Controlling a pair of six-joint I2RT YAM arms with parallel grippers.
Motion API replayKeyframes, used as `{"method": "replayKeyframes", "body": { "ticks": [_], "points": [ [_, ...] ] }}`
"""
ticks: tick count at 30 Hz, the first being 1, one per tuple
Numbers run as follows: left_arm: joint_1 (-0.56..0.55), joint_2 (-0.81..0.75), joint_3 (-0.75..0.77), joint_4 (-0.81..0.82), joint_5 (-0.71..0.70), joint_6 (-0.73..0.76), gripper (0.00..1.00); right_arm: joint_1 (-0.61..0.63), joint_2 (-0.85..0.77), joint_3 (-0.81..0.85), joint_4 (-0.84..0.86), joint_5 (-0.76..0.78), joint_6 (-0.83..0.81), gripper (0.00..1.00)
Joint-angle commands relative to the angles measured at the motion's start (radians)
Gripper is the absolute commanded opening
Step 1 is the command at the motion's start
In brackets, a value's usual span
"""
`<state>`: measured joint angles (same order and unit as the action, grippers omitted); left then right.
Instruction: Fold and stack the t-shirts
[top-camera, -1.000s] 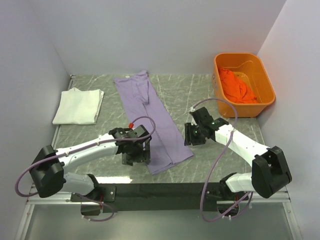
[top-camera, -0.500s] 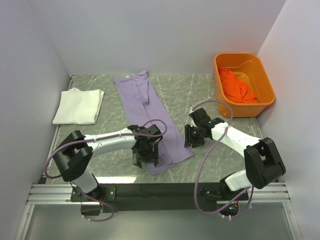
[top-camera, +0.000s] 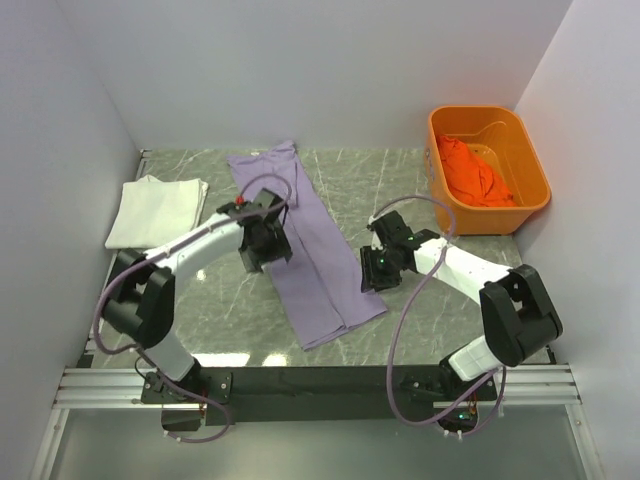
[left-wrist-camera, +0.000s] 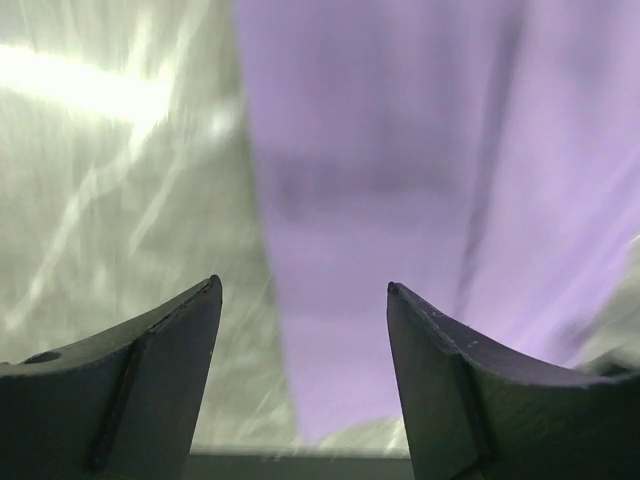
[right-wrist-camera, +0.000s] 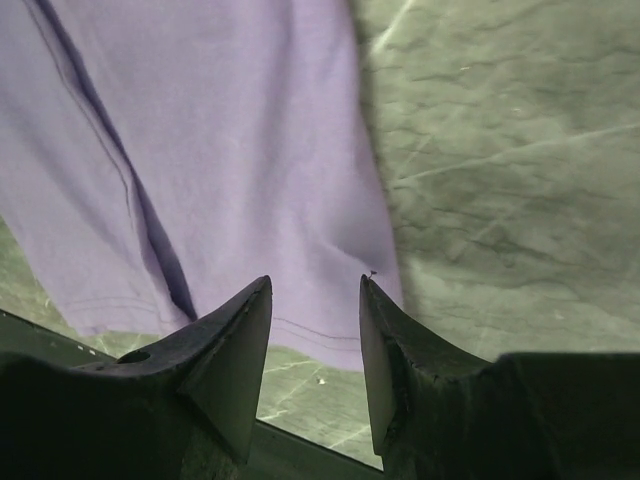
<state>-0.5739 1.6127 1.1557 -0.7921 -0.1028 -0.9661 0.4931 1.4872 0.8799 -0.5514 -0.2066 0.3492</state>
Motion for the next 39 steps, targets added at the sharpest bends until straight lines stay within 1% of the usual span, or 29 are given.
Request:
{"method": "replayKeyframes", "body": {
  "ticks": [1,2,4,5,7,8,10,11,14,17,20,24,31,34,39],
  "points": [
    [0.058,0.071,0.145,0.070,-0.089,0.088,0.73,0.035,0.019,0.047,-0.013,0.003,-0.018,0.47],
    [0.071,0.120,0.212,0.074,-0.115,0.101,0.72,0.041,0.040,0.057,-0.019,0.004,-0.021,0.47],
    [0.110,0.177,0.284,0.073,-0.135,0.131,0.71,0.055,0.057,0.067,-0.031,0.021,-0.024,0.47],
    [0.124,0.234,0.365,0.062,-0.143,0.139,0.71,0.067,0.071,0.074,-0.033,0.029,-0.024,0.47],
    [0.155,0.291,0.448,0.059,-0.155,0.167,0.71,0.078,0.087,0.085,-0.042,0.036,-0.024,0.47],
    [0.161,0.346,0.532,0.053,-0.176,0.176,0.70,0.090,0.103,0.094,-0.048,0.038,-0.024,0.47],
    [0.173,0.403,0.614,0.048,-0.192,0.202,0.71,0.101,0.117,0.102,-0.058,0.042,-0.023,0.47],
    [0.177,0.462,0.690,0.044,-0.199,0.208,0.71,0.111,0.131,0.108,-0.068,0.044,-0.023,0.47],
    [0.184,0.576,0.812,0.028,-0.206,0.233,0.71,0.125,0.154,0.123,-0.081,0.042,-0.024,0.47],
    [0.189,0.662,0.884,0.025,-0.193,0.251,0.71,0.145,0.185,0.143,-0.107,0.032,-0.027,0.48],
    [0.190,0.707,0.898,0.048,-0.175,0.265,0.71,0.163,0.221,0.160,-0.139,0.024,-0.032,0.47],
    [0.194,0.739,0.880,0.073,-0.153,0.279,0.71,0.179,0.249,0.179,-0.165,0.015,-0.036,0.44],
    [0.194,0.794,0.851,0.103,-0.094,0.313,0.72,0.229,0.268,0.206,-0.200,-0.057,-0.035,0.44],
    [0.192,0.826,0.865,0.119,-0.060,0.329,0.72,0.265,0.277,0.223,-0.202,-0.108,-0.027,0.44],
    [0.181,0.869,0.927,0.159,0.009,0.365,0.71,0.308,0.311,0.257,-0.214,-0.100,-0.018,0.43]
  ]
}}
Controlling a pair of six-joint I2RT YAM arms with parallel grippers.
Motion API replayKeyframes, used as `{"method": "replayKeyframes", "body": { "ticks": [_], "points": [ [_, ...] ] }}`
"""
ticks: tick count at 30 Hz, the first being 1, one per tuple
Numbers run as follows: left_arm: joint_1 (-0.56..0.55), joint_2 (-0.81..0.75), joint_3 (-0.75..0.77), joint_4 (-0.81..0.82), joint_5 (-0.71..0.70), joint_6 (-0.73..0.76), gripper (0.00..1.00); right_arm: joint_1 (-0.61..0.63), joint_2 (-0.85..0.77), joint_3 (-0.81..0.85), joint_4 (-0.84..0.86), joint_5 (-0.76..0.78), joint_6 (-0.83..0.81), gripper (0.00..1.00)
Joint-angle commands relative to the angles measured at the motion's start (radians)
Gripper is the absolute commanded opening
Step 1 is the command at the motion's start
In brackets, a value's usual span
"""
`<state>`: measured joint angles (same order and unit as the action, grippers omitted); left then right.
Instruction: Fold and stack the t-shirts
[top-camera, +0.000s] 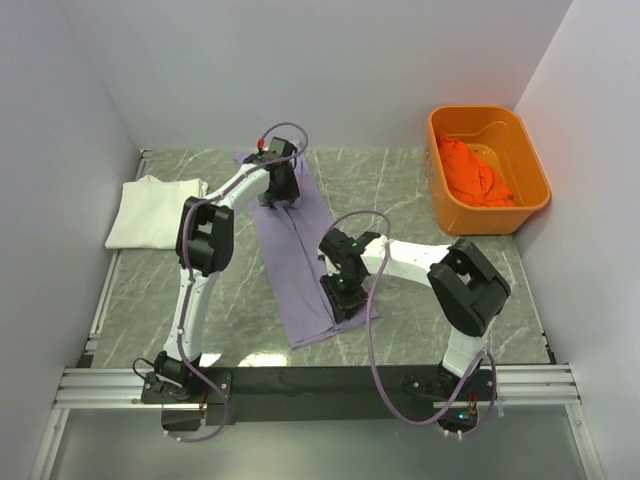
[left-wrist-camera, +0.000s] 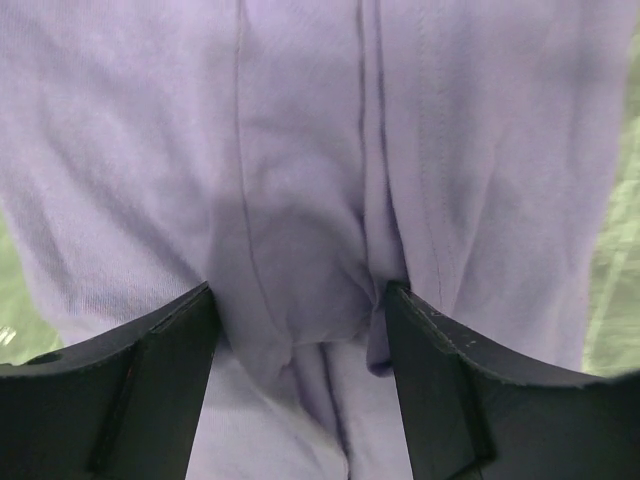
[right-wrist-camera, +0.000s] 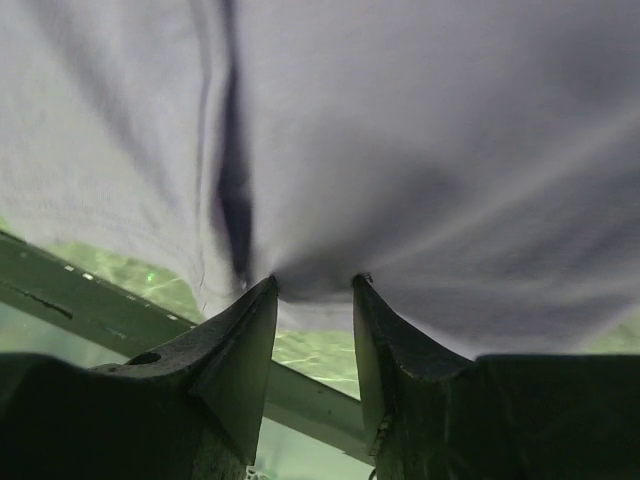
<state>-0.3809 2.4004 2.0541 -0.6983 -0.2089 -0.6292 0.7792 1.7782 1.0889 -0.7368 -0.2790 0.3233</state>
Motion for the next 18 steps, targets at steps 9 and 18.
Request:
{"method": "replayKeyframes", "body": {
  "ticks": [9,18],
  "points": [
    [-0.055,0.123,0.092,0.079,0.201,0.095,0.74,0.083,0.067,0.106,-0.056,-0.046,0.025,0.44],
    [-0.026,-0.044,-0.001,0.085,0.071,0.010,0.82,0.086,-0.032,0.135,-0.036,0.081,0.066,0.52]
  ]
}}
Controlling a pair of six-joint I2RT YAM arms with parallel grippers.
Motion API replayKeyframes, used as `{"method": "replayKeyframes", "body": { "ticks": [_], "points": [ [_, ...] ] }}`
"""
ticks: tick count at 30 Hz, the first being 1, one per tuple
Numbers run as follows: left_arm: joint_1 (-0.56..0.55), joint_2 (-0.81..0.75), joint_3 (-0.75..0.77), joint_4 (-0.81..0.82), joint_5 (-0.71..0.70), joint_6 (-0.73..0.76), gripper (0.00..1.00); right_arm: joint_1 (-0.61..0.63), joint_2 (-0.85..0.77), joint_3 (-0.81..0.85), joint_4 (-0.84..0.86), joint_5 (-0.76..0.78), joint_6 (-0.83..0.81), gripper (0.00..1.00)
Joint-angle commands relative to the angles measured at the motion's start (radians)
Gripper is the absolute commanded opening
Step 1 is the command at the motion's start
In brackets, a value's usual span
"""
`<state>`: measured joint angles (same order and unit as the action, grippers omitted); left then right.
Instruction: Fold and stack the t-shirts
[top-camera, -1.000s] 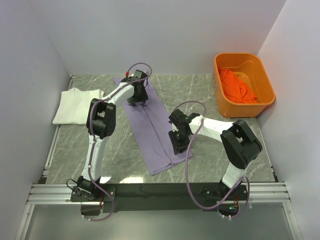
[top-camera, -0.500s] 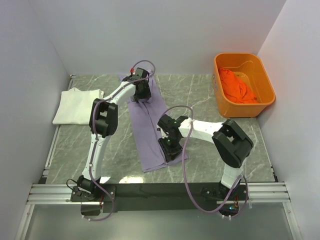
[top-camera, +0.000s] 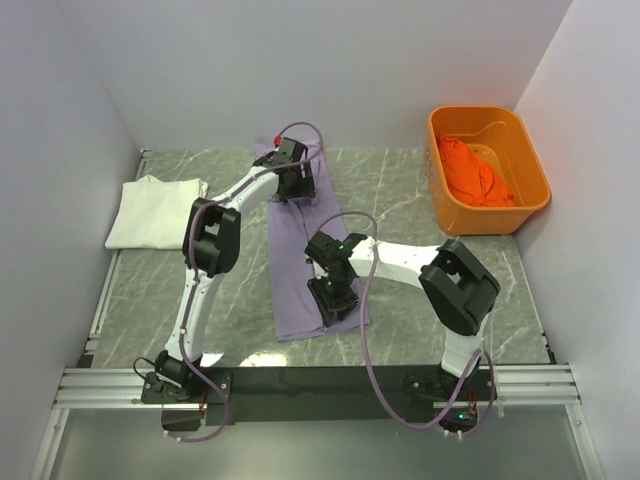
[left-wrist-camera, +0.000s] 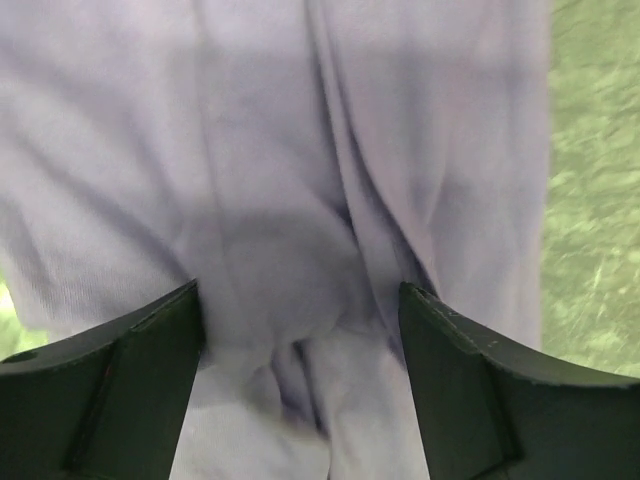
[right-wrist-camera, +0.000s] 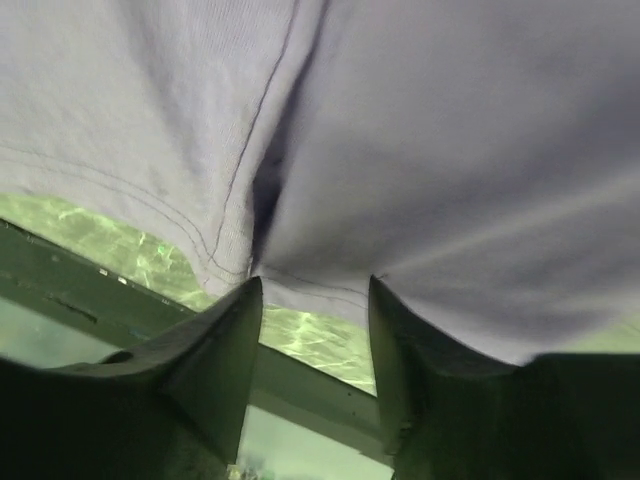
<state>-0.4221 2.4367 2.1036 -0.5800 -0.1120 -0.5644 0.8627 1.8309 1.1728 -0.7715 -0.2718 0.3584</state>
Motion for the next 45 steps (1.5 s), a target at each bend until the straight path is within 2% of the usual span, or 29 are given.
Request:
{"method": "replayKeyframes", "body": {
  "ticks": [1,2,6,9,15,19,22,26,30,45],
  "points": [
    [0.019,-0.153,-0.082,-0.032,-0.061,-0.063,0.84,0.001,-0.125,0.051,0.000,0.124,0.042,0.55],
    [0.019,-0.192,-0.099,-0.032,-0.090,-0.071,0.84,-0.004,-0.143,0.050,0.003,0.146,0.051,0.59],
    [0.016,-0.387,-0.207,-0.105,-0.175,-0.150,0.86,-0.034,-0.229,0.008,0.018,0.223,0.111,0.61],
    [-0.001,-0.549,-0.385,-0.147,-0.170,-0.205,0.86,-0.076,-0.277,-0.056,0.029,0.240,0.134,0.61],
    [-0.107,-0.907,-0.883,-0.184,-0.114,-0.276,0.84,-0.148,-0.364,-0.214,0.077,0.212,0.159,0.60],
    [-0.161,-1.066,-1.090,-0.169,0.027,-0.342,0.83,-0.188,-0.374,-0.262,0.083,0.168,0.159,0.60],
    [-0.213,-1.123,-1.186,-0.196,0.067,-0.393,0.82,-0.188,-0.363,-0.301,0.097,0.131,0.159,0.59],
    [-0.265,-1.150,-1.269,-0.170,0.135,-0.448,0.81,-0.189,-0.348,-0.318,0.121,0.125,0.160,0.50],
    [-0.316,-1.086,-1.288,-0.139,0.181,-0.466,0.79,-0.195,-0.320,-0.328,0.129,0.109,0.156,0.41],
    [-0.425,-0.818,-1.180,-0.193,0.170,-0.453,0.75,-0.182,-0.240,-0.292,0.100,0.115,0.154,0.39]
  ]
}}
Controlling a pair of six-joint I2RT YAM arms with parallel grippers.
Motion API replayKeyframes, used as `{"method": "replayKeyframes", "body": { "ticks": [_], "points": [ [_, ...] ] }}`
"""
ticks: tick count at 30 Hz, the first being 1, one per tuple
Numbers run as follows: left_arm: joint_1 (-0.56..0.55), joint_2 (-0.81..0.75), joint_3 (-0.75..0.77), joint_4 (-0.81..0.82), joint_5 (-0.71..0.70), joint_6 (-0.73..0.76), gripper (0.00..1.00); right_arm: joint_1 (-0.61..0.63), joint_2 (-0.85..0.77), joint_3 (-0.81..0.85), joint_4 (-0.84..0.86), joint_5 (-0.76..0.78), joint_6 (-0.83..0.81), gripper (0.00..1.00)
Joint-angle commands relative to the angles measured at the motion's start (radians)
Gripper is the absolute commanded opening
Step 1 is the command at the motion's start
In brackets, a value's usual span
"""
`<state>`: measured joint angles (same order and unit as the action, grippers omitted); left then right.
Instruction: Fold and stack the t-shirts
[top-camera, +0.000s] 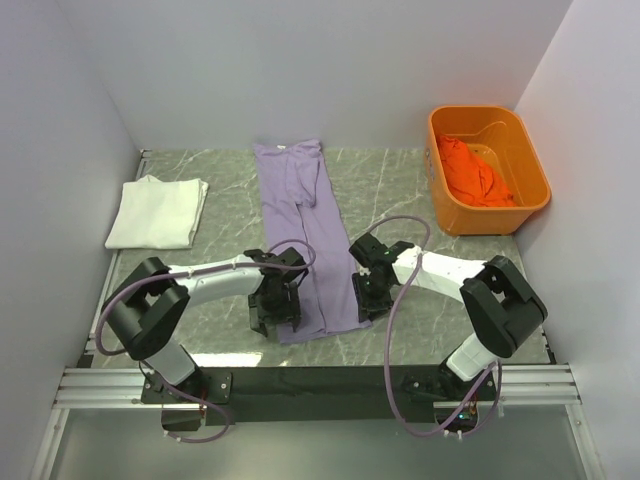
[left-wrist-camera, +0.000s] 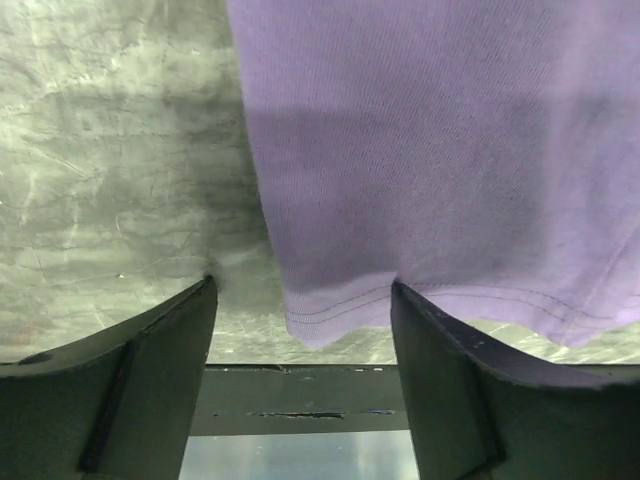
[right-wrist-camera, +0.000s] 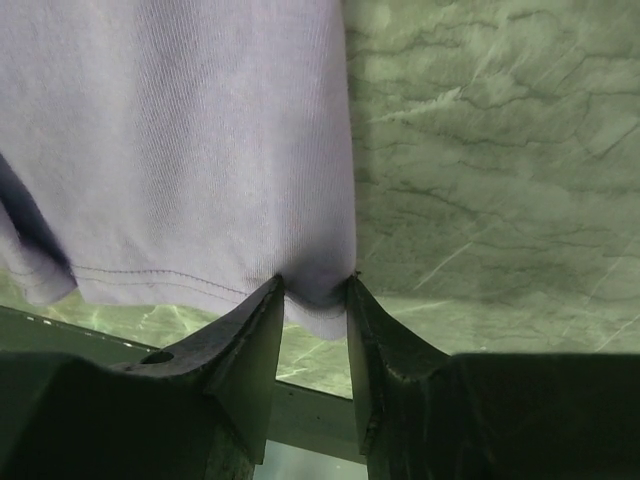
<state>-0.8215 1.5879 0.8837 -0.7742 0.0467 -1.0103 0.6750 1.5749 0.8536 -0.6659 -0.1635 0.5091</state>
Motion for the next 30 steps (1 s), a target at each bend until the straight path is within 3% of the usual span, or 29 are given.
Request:
{"method": "replayKeyframes", "body": {
  "ticks": [1,3,7,12,17,20,22,24,30],
  "points": [
    [-0.031,0.035,0.044,-0.003,0.012,-0.008,0.74,0.008,0.013,0.028,-0.008,0.013,0.005,0.39],
    [-0.045,0.040,0.050,-0.020,0.007,-0.019,0.72,0.006,-0.016,0.029,-0.017,0.025,0.009,0.39],
    [-0.053,0.024,0.049,-0.034,-0.001,-0.033,0.63,0.008,-0.052,0.035,-0.052,0.062,0.012,0.52],
    [-0.054,0.050,0.051,-0.028,0.013,-0.025,0.50,0.009,-0.023,0.024,-0.051,0.048,-0.001,0.50],
    [-0.059,0.064,0.052,-0.016,0.024,-0.014,0.30,0.011,0.010,0.032,-0.043,0.024,-0.014,0.41],
    [-0.059,0.075,0.054,-0.014,0.027,-0.010,0.14,0.021,0.017,0.042,-0.038,0.024,-0.020,0.28],
    [-0.059,0.070,0.055,-0.016,0.025,-0.008,0.02,0.023,0.014,0.041,-0.035,0.027,-0.021,0.12],
    [-0.061,0.055,0.057,-0.020,0.021,-0.008,0.01,0.023,-0.001,0.039,-0.035,0.028,-0.021,0.00],
    [-0.059,-0.012,0.066,-0.068,0.019,0.006,0.01,0.021,-0.061,0.048,-0.075,0.001,-0.043,0.00]
  ]
}}
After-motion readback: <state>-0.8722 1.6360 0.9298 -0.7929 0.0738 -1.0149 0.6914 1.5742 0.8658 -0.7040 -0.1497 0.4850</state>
